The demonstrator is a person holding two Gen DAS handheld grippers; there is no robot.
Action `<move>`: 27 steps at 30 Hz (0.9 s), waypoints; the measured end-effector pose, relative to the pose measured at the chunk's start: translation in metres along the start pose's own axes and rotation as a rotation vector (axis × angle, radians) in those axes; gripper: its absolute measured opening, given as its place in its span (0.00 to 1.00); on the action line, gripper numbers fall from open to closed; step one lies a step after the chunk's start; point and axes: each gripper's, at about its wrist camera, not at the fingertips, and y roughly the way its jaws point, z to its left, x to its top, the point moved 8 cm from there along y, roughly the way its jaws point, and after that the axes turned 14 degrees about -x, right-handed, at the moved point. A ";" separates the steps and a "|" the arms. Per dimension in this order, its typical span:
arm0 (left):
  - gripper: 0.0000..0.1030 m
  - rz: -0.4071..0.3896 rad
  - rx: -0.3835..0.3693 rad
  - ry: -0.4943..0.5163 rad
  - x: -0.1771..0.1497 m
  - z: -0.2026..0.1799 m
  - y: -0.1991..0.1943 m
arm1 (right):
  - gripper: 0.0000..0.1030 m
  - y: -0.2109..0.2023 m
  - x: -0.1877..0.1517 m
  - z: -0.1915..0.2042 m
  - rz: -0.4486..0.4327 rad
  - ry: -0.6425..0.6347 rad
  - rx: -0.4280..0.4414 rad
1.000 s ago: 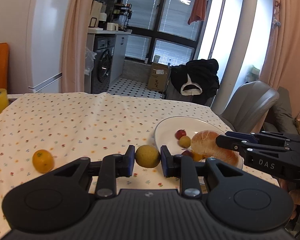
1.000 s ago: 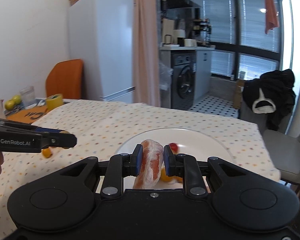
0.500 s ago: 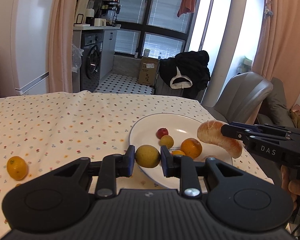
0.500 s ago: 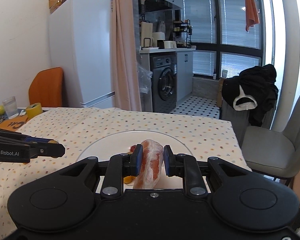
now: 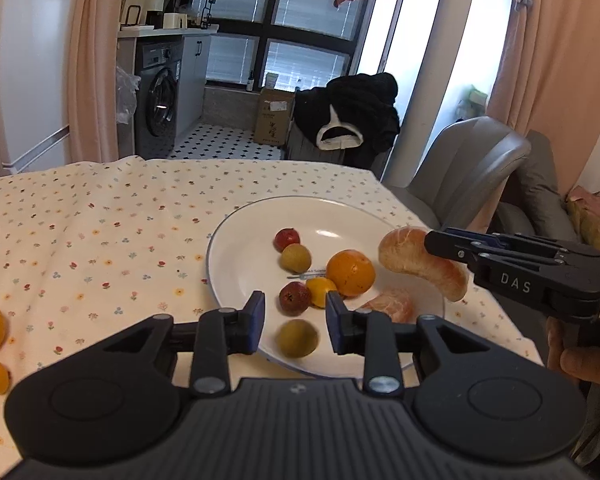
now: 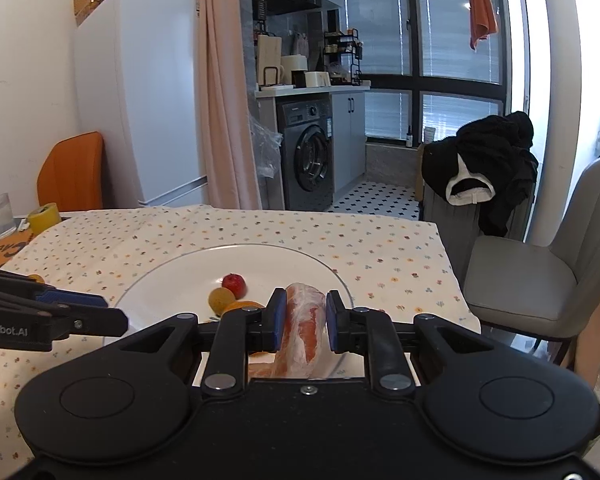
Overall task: Organize fruits
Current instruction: 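Carry the plum in the left tool while the right tool carries the pomelo segment to the plate, then open the left tool over the plate while the right tool releases the pomelo segment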
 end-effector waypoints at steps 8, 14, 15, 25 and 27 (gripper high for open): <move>0.47 -0.020 0.057 -0.012 0.001 0.018 -0.018 | 0.18 0.013 0.002 0.002 0.005 0.011 -0.008; 0.50 -0.035 0.114 -0.044 0.000 0.040 -0.035 | 0.12 0.020 0.011 0.008 -0.023 0.049 0.027; 0.51 -0.037 0.124 -0.054 0.000 0.044 -0.038 | 0.13 0.022 0.014 0.009 -0.025 0.046 0.023; 0.65 -0.070 0.178 -0.113 -0.008 0.071 -0.066 | 0.42 0.019 0.015 0.021 0.009 0.052 0.028; 0.66 -0.078 0.184 -0.121 -0.009 0.076 -0.073 | 0.46 0.013 0.015 0.027 0.006 0.049 0.037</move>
